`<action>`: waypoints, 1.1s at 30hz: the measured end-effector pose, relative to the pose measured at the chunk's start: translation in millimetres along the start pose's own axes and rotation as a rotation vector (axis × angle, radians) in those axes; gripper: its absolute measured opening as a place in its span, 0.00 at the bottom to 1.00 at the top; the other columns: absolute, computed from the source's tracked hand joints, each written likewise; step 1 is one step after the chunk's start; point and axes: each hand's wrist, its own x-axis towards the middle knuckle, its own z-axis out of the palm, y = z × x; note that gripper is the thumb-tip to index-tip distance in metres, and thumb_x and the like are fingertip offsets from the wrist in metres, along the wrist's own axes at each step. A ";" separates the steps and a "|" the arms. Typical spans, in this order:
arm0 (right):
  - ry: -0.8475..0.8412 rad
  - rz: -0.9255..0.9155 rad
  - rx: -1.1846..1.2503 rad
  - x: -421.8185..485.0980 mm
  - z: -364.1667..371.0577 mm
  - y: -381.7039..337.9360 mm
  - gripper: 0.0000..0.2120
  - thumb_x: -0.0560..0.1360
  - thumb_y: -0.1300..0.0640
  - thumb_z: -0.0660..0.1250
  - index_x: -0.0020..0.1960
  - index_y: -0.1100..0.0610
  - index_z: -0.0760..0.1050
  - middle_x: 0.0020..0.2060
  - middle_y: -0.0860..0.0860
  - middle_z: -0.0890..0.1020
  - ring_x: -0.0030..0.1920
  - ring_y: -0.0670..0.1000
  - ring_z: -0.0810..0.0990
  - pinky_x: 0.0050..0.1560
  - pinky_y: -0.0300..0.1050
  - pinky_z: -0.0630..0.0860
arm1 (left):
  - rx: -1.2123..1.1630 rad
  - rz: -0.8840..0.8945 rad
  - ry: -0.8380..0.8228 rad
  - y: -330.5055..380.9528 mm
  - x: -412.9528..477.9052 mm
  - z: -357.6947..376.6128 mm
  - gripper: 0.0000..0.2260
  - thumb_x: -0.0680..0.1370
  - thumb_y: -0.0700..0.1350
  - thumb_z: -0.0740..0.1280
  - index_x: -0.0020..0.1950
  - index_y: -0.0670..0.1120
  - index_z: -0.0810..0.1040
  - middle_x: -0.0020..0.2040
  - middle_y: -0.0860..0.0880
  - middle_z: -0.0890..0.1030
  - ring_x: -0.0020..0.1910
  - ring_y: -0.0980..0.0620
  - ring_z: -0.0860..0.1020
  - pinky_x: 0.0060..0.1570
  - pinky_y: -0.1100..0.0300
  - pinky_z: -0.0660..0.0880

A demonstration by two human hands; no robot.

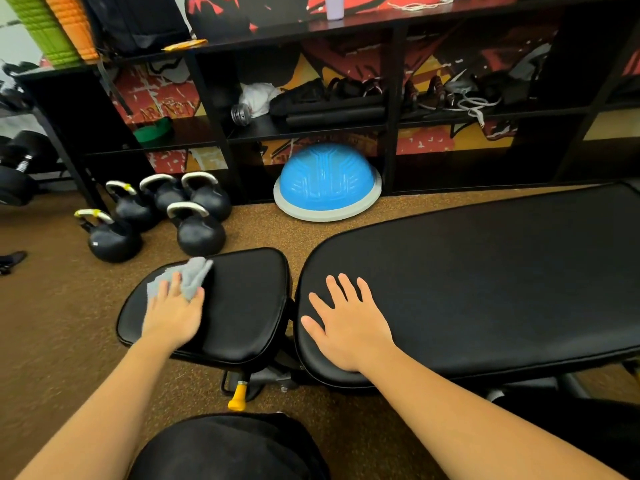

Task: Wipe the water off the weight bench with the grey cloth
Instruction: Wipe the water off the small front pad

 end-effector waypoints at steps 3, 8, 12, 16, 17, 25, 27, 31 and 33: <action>0.000 0.000 0.008 -0.6 0.5 -0.3 0.33 0.83 0.35 0.36 0.84 0.48 0.48 0.83 0.58 0.46 0.82 0.61 0.40 0.79 0.65 0.39 | -0.004 0.281 -0.054 10.8 -22.5 9.3 0.23 0.87 0.49 0.53 0.82 0.46 0.56 0.82 0.46 0.51 0.82 0.44 0.47 0.79 0.48 0.46; 0.007 0.004 0.015 -0.3 1.7 -0.1 0.33 0.83 0.35 0.36 0.84 0.48 0.49 0.83 0.58 0.46 0.82 0.61 0.40 0.79 0.65 0.40 | -0.006 -0.003 0.023 -22.9 -20.6 -2.0 0.25 0.86 0.53 0.50 0.81 0.45 0.58 0.83 0.44 0.52 0.81 0.43 0.50 0.78 0.44 0.48; 0.009 0.004 0.009 -1.0 0.5 0.0 0.33 0.83 0.36 0.36 0.84 0.48 0.48 0.83 0.58 0.46 0.82 0.61 0.40 0.79 0.65 0.40 | -0.002 0.236 -0.023 -2.9 -44.2 15.1 0.28 0.85 0.55 0.51 0.83 0.45 0.50 0.83 0.46 0.47 0.82 0.50 0.43 0.79 0.51 0.43; 0.023 0.002 0.008 0.2 -0.3 -1.5 0.33 0.83 0.36 0.36 0.83 0.48 0.49 0.83 0.59 0.47 0.82 0.61 0.41 0.79 0.65 0.40 | 0.016 0.345 -0.053 4.1 -68.2 6.2 0.27 0.84 0.58 0.54 0.82 0.54 0.53 0.82 0.53 0.51 0.81 0.53 0.51 0.77 0.54 0.56; 0.025 0.003 0.008 0.3 -0.3 -1.6 0.33 0.83 0.35 0.36 0.83 0.48 0.50 0.83 0.59 0.47 0.82 0.61 0.41 0.79 0.66 0.40 | 0.065 0.339 -0.005 8.6 -66.0 2.5 0.27 0.84 0.59 0.55 0.81 0.53 0.59 0.81 0.52 0.58 0.80 0.51 0.58 0.74 0.52 0.62; 0.026 0.003 0.012 1.0 0.4 -1.6 0.32 0.83 0.36 0.36 0.83 0.48 0.49 0.83 0.58 0.47 0.82 0.61 0.41 0.79 0.65 0.40 | 0.042 0.444 0.052 13.0 -34.6 25.7 0.32 0.80 0.67 0.44 0.81 0.55 0.56 0.81 0.54 0.57 0.81 0.52 0.51 0.78 0.49 0.49; 0.026 0.007 0.012 0.9 1.0 -1.7 0.32 0.83 0.36 0.36 0.83 0.48 0.49 0.83 0.58 0.47 0.82 0.61 0.41 0.79 0.65 0.40 | 0.022 0.352 0.096 -0.5 -14.0 19.4 0.26 0.84 0.60 0.50 0.81 0.53 0.58 0.81 0.50 0.60 0.80 0.50 0.53 0.76 0.48 0.49; 0.019 0.006 0.008 1.1 0.8 -2.4 0.32 0.83 0.36 0.36 0.83 0.47 0.49 0.83 0.58 0.47 0.82 0.61 0.41 0.79 0.65 0.39 | 0.053 0.071 0.107 -32.7 38.8 7.4 0.23 0.85 0.55 0.51 0.80 0.52 0.61 0.77 0.44 0.63 0.78 0.42 0.57 0.74 0.38 0.55; 0.019 0.009 0.008 1.5 0.7 -2.0 0.32 0.83 0.36 0.37 0.83 0.48 0.49 0.83 0.58 0.46 0.82 0.62 0.41 0.79 0.66 0.39 | 0.087 -0.018 0.067 -29.5 52.7 8.7 0.24 0.84 0.57 0.48 0.81 0.55 0.58 0.80 0.44 0.59 0.79 0.41 0.53 0.74 0.36 0.53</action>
